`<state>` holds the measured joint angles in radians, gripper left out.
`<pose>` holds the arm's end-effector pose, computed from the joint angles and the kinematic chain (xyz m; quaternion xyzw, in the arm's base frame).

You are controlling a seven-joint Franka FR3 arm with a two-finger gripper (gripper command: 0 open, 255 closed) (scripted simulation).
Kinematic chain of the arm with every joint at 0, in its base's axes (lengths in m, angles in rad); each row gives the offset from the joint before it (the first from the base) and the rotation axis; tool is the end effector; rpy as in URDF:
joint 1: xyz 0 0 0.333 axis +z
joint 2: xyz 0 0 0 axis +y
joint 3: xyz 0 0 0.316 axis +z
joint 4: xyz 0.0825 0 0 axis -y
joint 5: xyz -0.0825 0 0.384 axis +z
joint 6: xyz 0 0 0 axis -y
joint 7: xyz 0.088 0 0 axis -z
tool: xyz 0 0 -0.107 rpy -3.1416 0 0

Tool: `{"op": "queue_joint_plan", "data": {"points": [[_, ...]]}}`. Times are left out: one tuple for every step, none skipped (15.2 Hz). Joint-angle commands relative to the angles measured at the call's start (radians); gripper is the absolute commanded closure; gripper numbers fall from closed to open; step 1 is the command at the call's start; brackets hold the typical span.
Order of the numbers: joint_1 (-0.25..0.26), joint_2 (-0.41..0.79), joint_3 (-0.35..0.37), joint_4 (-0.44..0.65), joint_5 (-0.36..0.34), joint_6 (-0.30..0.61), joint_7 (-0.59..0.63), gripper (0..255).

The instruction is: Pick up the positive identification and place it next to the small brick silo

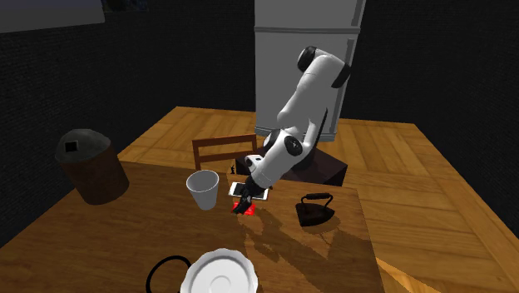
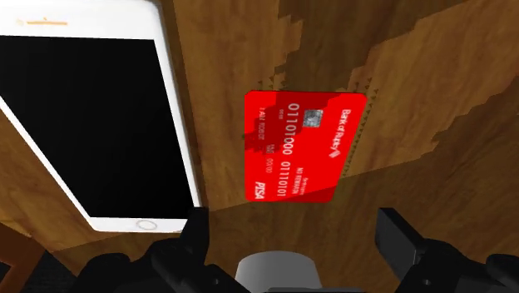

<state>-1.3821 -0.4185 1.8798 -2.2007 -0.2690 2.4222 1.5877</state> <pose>0.4818 0.2764 0.3307 0.8734 -0.3933 0.2606 0.1208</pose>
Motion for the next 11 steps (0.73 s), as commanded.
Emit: {"op": "queue_joint_plan", "data": {"points": [[-0.044,-0.022,0.033,0.000,0.017,0.026,-0.010,0],[-0.062,-0.031,0.046,-0.002,0.023,0.039,-0.015,0],[-0.089,-0.045,0.066,-0.004,0.033,0.059,-0.022,0],[-0.089,-0.045,0.066,-0.004,0.033,0.059,-0.022,0],[-0.089,-0.045,0.066,-0.004,0.033,0.060,-0.022,0],[-0.089,-0.045,0.066,-0.004,0.033,0.059,-0.022,0],[-0.089,-0.045,0.066,-0.004,0.033,0.059,-0.022,0],[-0.089,-0.045,0.066,-0.004,0.033,0.059,-0.022,0],[-0.089,-0.045,0.066,-0.004,0.033,0.059,-0.022,0],[-0.089,-0.045,0.066,-0.004,0.033,0.059,-0.022,0],[-0.089,-0.045,0.066,-0.004,0.033,0.059,-0.022,0]]}}
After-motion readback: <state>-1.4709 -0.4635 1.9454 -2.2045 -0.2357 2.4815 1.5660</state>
